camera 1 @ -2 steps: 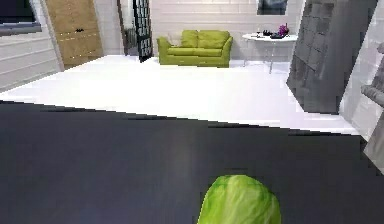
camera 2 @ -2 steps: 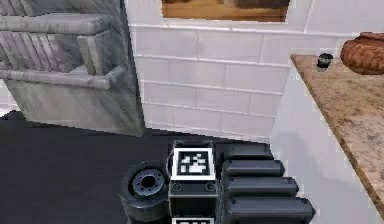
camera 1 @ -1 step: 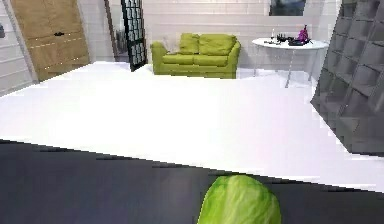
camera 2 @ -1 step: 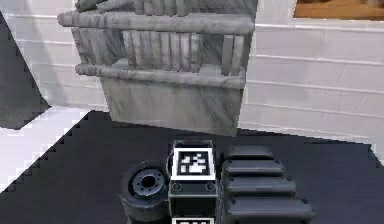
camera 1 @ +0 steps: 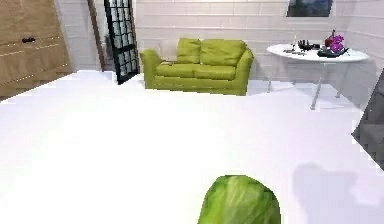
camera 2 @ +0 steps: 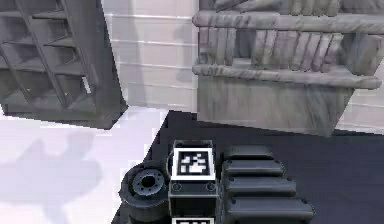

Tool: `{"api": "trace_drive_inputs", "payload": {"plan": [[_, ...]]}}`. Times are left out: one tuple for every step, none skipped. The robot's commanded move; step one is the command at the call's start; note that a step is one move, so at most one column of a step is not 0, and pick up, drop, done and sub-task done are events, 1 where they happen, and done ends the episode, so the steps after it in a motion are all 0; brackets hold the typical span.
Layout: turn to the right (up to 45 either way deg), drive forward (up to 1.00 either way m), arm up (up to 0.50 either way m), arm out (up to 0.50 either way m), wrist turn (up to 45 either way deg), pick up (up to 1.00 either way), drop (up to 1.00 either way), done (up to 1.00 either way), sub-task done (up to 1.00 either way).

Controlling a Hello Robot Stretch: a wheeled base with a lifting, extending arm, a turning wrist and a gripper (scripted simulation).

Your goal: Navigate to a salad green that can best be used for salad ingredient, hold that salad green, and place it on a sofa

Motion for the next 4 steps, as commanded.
{"api": "trace_drive_inputs", "payload": {"plan": [[0.0,1.0,0.0,0.0,0.0,0.0,0.0,0.0,0.0],[0.0,1.0,0.0,0.0,0.0,0.0,0.0,0.0,0.0],[0.0,1.0,0.0,0.0,0.0,0.0,0.0,0.0,0.0],[-12.0,0.0,0.0,0.0,0.0,0.0,0.0,0.0,0.0]]}}
